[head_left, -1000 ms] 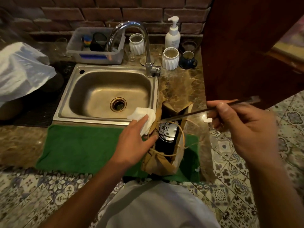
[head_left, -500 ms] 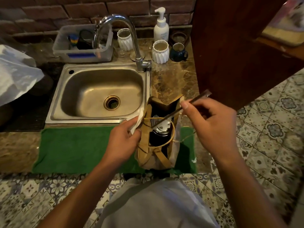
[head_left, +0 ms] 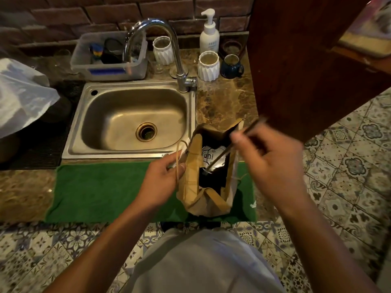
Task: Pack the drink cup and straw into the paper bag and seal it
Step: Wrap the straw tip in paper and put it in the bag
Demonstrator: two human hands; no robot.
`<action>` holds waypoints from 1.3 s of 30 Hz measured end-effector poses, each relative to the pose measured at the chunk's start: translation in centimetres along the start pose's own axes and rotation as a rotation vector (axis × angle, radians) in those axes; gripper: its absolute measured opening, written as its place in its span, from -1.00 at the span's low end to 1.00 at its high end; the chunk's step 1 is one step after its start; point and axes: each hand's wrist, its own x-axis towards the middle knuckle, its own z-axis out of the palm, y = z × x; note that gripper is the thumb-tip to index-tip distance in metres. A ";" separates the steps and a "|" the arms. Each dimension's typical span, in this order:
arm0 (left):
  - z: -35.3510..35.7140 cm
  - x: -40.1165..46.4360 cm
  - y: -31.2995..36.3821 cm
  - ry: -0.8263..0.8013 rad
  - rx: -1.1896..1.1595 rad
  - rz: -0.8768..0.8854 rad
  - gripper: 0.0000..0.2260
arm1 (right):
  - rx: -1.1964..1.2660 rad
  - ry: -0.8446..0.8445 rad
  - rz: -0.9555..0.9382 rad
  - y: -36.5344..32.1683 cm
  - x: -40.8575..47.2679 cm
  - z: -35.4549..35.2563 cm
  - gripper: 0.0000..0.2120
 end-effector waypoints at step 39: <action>-1.1 0.0 -2.2 0.061 0.229 0.365 -0.34 | -0.348 -0.754 -0.027 -2.2 11.2 9.1 -0.79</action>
